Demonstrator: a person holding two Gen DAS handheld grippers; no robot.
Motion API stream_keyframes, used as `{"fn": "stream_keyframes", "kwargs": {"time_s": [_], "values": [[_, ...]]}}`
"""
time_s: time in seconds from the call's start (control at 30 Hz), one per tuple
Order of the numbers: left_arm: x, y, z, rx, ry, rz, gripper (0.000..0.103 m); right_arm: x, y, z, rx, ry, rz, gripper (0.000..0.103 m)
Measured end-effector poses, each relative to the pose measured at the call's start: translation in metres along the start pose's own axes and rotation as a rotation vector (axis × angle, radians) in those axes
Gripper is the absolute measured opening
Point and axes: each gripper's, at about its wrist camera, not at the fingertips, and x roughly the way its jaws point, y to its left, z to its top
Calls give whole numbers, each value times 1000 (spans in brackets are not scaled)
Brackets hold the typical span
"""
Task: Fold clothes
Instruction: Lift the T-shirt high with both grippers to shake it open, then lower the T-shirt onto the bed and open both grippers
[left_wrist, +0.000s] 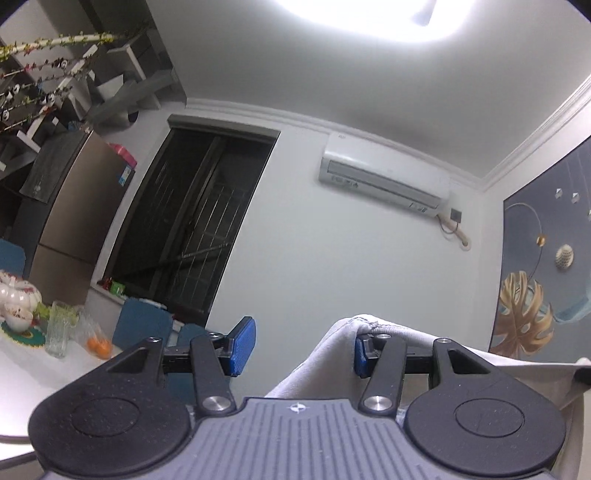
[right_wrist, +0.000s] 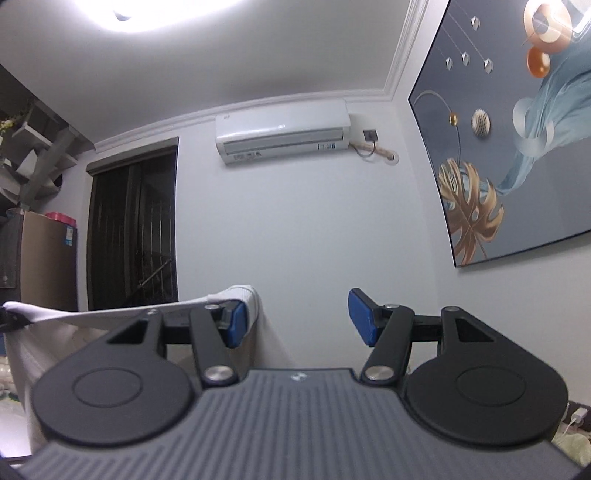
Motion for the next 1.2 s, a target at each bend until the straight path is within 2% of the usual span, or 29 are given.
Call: {"fn": "stream_keyframes", "kwargs": {"time_s": [0.1,0.2,0.4,0.5,0.63,0.73,0.9,1.03,1.13,1.2], "values": [[19,0,-18,21,38,20,55,19,-6,-19,5,70,-1,60],[61,6,-55,34,95,39,55,47,-16,-48,-3,125,-21,60],[167,24,-149,46,179,82,56,136,-43,-124,6,238,-59,60],[230,37,-203,39,220,102,58,192,-55,-180,1,284,-71,60],[309,48,-297,56,295,124,59,268,-71,-255,-6,345,-86,60],[369,60,-382,83,362,142,59,327,-87,-329,18,400,-104,60],[465,88,-529,117,501,174,59,396,-102,-437,18,562,-91,60],[528,108,-634,157,608,183,59,451,-114,-522,16,693,-78,59],[559,123,-697,188,702,173,59,491,-123,-586,15,791,-69,59],[578,127,-726,214,783,168,59,519,-129,-629,14,856,-62,59]]}}
